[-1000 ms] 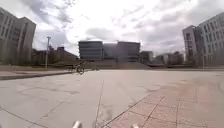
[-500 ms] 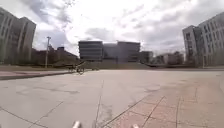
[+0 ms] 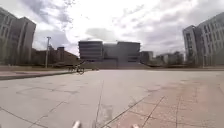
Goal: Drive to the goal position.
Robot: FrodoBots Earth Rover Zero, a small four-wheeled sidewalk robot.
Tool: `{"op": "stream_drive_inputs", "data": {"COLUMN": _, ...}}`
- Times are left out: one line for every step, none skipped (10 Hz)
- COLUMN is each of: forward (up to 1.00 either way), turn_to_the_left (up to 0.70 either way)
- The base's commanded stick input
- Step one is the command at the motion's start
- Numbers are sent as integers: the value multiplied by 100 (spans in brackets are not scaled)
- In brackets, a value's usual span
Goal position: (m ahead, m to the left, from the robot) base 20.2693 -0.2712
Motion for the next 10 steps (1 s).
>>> {"op": "stream_drive_inputs", "data": {"forward": 6, "turn_to_the_left": 0}}
{"op": "stream_drive_inputs", "data": {"forward": 6, "turn_to_the_left": 0}}
{"op": "stream_drive_inputs", "data": {"forward": 6, "turn_to_the_left": 0}}
{"op": "stream_drive_inputs", "data": {"forward": 6, "turn_to_the_left": 0}}
{"op": "stream_drive_inputs", "data": {"forward": 6, "turn_to_the_left": 0}}
{"op": "stream_drive_inputs", "data": {"forward": 6, "turn_to_the_left": 0}}
{"op": "stream_drive_inputs", "data": {"forward": 6, "turn_to_the_left": 0}}
{"op": "stream_drive_inputs", "data": {"forward": 6, "turn_to_the_left": 0}}
{"op": "stream_drive_inputs", "data": {"forward": 6, "turn_to_the_left": 0}}
{"op": "stream_drive_inputs", "data": {"forward": 6, "turn_to_the_left": 0}}
